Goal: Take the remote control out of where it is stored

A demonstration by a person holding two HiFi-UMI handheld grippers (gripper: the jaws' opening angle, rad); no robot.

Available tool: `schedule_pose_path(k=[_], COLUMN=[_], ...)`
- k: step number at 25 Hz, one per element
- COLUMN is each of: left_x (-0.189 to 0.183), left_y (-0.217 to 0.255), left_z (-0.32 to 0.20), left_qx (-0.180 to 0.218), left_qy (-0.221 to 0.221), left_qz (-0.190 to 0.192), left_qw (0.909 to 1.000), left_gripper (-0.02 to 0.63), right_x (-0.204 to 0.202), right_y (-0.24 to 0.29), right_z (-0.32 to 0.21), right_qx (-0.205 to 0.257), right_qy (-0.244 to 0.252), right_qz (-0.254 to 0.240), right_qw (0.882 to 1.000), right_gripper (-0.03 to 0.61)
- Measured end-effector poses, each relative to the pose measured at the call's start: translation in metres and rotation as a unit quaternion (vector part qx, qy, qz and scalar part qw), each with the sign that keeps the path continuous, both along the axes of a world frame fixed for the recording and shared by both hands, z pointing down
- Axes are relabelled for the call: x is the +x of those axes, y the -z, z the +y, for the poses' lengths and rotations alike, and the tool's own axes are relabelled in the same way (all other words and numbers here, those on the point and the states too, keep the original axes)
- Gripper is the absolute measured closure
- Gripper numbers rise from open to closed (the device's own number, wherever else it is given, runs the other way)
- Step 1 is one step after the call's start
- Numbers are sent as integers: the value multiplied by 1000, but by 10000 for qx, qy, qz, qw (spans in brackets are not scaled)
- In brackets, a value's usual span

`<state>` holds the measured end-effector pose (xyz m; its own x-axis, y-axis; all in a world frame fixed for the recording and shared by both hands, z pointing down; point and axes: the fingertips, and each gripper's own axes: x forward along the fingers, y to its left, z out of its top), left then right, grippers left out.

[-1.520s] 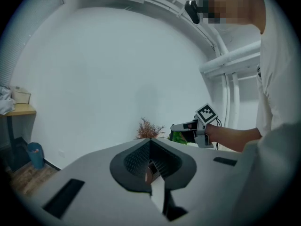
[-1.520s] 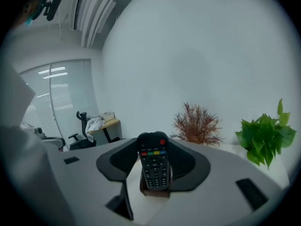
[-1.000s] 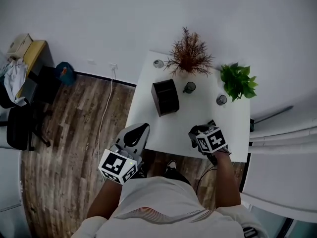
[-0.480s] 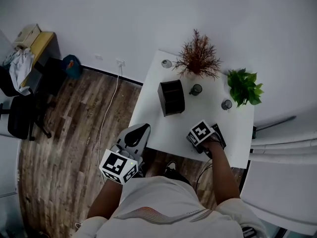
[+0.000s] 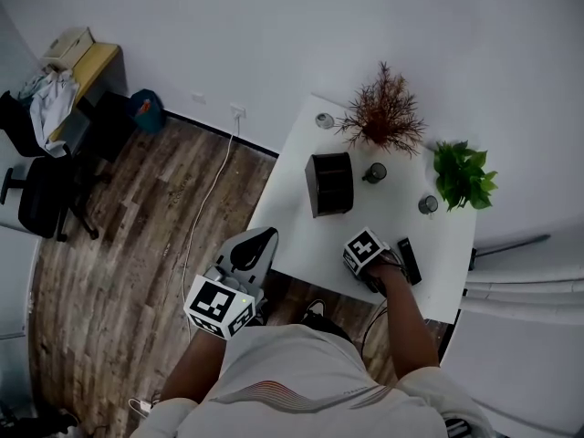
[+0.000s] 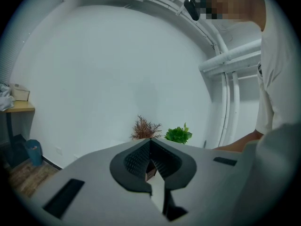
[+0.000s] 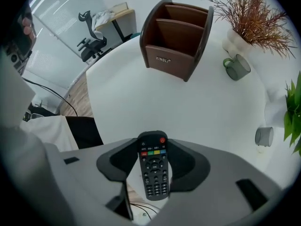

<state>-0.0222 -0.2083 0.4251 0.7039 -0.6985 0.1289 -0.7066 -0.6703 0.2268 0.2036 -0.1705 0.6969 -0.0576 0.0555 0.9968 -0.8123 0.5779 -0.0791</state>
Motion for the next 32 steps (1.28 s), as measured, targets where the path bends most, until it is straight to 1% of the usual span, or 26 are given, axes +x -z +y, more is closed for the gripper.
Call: schedule_pose_path(k=[8, 11, 14, 16, 18, 20, 21, 22, 23, 24, 26, 29, 32], left_x=[-3, 0, 3, 6, 9, 15, 19, 23, 27, 31, 40, 53, 66], left_y=[4, 6, 9, 10, 11, 12, 12, 12, 12, 13, 15, 18, 25], left_z=[-1, 1, 3, 5, 7, 10, 12, 14, 16, 17, 21, 26, 32], left_qx=[41, 70, 85, 89, 96, 96, 92, 90, 91, 97, 122, 180, 274], left_qy=[74, 29, -12, -36, -84, -162, -206, -248, -288, -329, -414, -521, -575], left_qz=[11, 12, -8, -14, -24, -52, -65, -73, -74, -72, -72, -116, -141], left_qw=[10000, 10000, 10000, 10000, 9999, 9998, 9997, 9996, 9995, 9994, 9990, 9984, 9979], left_gripper=[606, 604, 604, 606, 605, 604, 606, 604, 604, 604, 604, 606, 604], right_x=[-2, 0, -1, 0, 1, 1, 1, 2, 5, 9, 13, 16, 20], right_y=[-5, -2, 5, 13, 27, 49, 63, 78, 94, 111, 143, 189, 230], right_z=[2, -2, -8, -12, -18, -27, -32, -38, -43, -47, -48, -42, -29], right_qx=[82, 248, 466, 673, 999, 1499, 1845, 2252, 2677, 3063, 3684, 4476, 5049], right_qy=[-101, -204, -268, -304, -406, -629, -796, -1000, -1214, -1393, -1571, -1591, -1647], right_qz=[-16, -126, -362, -479, -603, -899, -1108, -1328, -1539, -1731, -2064, -2452, -2759], right_qw=[9999, 9994, 9979, 9961, 9923, 9826, 9733, 9600, 9434, 9256, 8928, 8451, 8012], right_gripper=[376, 376, 376, 376, 376, 377, 378, 403, 496, 542, 555, 563, 565])
